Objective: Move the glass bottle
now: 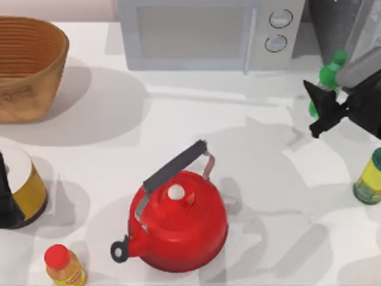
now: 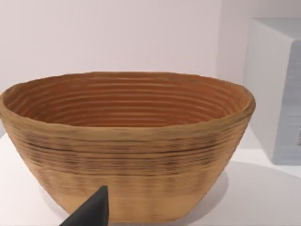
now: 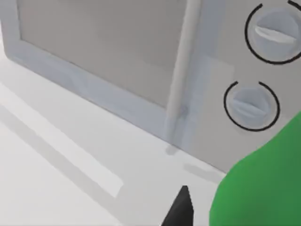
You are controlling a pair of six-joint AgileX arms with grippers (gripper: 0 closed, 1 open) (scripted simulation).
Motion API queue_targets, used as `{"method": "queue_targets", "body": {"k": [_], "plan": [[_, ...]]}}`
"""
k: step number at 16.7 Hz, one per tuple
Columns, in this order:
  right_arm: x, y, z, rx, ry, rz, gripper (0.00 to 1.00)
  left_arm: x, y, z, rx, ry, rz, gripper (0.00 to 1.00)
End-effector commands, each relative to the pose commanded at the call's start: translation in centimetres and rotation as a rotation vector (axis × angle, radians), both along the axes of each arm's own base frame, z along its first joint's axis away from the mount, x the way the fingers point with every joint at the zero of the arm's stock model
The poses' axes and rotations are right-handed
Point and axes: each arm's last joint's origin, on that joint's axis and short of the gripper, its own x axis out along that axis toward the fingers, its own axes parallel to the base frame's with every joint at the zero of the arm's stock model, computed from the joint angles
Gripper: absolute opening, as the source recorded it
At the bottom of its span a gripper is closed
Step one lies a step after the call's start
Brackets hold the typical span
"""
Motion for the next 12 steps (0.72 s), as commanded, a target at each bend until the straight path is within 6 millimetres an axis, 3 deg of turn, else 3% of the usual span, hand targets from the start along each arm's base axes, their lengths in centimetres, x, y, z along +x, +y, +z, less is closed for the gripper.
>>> {"method": "queue_targets", "body": {"k": [4, 6, 9, 12], "plan": [[-2.7, -7.9, 0.7, -0.003, 0.025, -0.260, 0.00, 0.0, 0.0, 0.0, 0.000, 0.000, 0.000, 1.00], [-4.6, -10.9, 0.9, 0.017, 0.047, -0.380, 0.00, 0.0, 0.0, 0.0, 0.000, 0.000, 0.000, 1.00], [-7.2, -13.6, 0.9, 0.060, 0.082, -0.508, 0.00, 0.0, 0.0, 0.0, 0.000, 0.000, 0.000, 1.00], [-8.7, -14.8, 0.7, 0.097, 0.116, -0.576, 0.00, 0.0, 0.0, 0.0, 0.000, 0.000, 0.000, 1.00]]}}
